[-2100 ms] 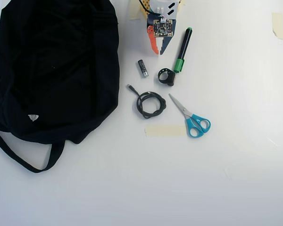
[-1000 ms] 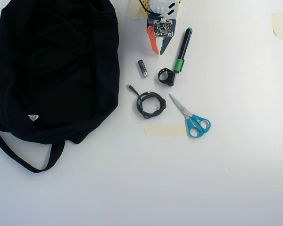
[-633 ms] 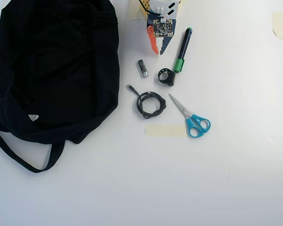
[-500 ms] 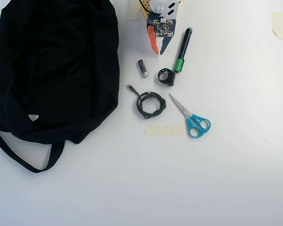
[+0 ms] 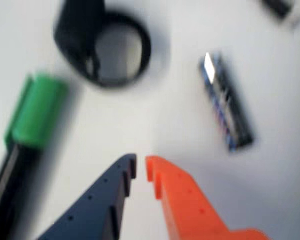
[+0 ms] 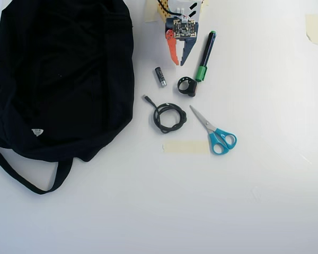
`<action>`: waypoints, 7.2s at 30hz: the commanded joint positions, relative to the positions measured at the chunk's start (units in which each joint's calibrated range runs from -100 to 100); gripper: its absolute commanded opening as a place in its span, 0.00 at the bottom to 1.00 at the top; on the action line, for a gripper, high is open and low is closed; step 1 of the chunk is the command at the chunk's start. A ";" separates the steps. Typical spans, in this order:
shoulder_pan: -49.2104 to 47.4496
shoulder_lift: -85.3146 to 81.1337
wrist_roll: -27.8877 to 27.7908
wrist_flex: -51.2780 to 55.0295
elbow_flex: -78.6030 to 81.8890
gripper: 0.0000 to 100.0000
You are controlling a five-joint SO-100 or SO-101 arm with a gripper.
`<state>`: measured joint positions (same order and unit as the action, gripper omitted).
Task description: Put the cable into the black bag
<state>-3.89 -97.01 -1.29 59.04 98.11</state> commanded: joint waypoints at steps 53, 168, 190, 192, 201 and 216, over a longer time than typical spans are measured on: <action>-5.01 97.92 -0.33 -53.53 -97.04 0.02; 4.19 118.67 -22.20 27.27 -119.32 0.24; 2.55 129.21 -20.42 27.18 -127.04 0.25; 2.32 129.21 -20.36 27.18 -126.95 0.25; 2.62 133.61 -20.36 23.99 -126.95 0.25; 2.77 134.69 -20.42 22.01 -126.50 0.29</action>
<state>-1.10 38.48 -21.71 81.79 -26.57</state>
